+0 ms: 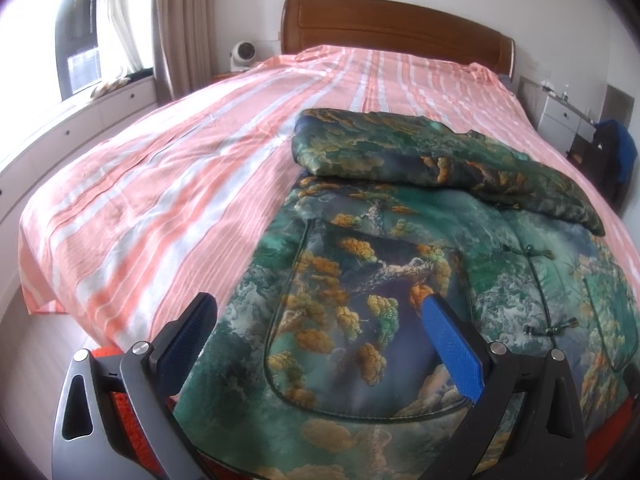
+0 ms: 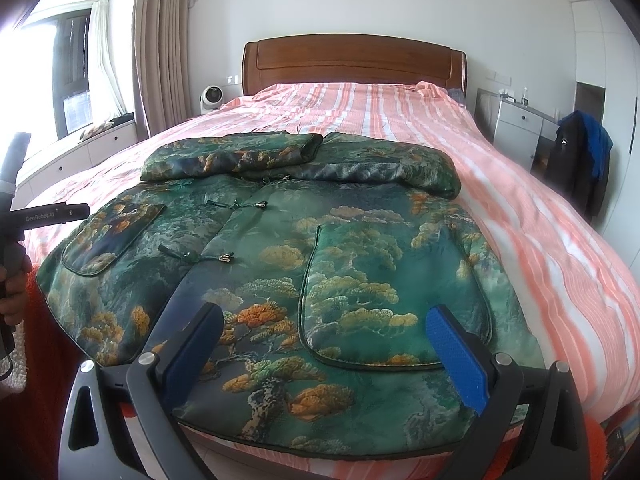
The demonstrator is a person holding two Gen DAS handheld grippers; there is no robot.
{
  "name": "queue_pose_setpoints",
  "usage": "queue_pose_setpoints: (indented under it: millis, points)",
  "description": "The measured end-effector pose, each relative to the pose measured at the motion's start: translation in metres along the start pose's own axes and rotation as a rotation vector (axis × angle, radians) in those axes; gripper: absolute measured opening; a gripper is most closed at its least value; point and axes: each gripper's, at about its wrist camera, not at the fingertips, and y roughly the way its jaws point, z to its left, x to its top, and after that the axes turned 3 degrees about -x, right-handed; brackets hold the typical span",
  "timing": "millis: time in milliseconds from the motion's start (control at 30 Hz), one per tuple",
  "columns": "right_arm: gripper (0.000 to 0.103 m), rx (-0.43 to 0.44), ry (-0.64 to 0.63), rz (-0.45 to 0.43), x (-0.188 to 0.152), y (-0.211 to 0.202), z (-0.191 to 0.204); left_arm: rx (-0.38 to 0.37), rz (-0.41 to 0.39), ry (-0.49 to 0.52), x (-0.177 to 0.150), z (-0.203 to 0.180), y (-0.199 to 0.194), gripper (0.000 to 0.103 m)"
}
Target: Fold large clothes
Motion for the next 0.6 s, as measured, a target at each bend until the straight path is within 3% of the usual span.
queue_pose_setpoints:
  millis: [600]
  points:
    - [0.1,0.003,-0.003,0.005,-0.0003,-0.0002,0.0008,0.004,0.007,0.001,-0.0018,-0.0008,0.0018,0.102]
